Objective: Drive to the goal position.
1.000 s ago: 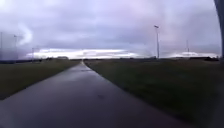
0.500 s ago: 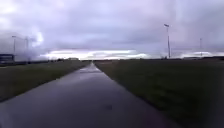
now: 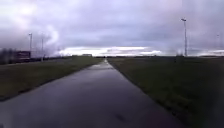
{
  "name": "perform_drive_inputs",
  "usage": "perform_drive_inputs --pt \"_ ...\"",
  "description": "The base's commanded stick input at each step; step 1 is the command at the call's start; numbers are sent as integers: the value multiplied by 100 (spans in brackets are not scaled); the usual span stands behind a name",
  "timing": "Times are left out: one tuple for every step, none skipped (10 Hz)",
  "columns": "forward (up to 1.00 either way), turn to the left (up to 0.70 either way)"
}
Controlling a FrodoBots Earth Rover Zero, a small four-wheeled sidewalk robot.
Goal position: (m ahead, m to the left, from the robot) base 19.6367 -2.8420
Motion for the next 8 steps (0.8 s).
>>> perform_drive_inputs --pt "5 44" --pt "55 31" --pt "70 14" --pt "70 0" --pt "70 0" --pt "70 0" --pt "70 0" --pt "70 0"
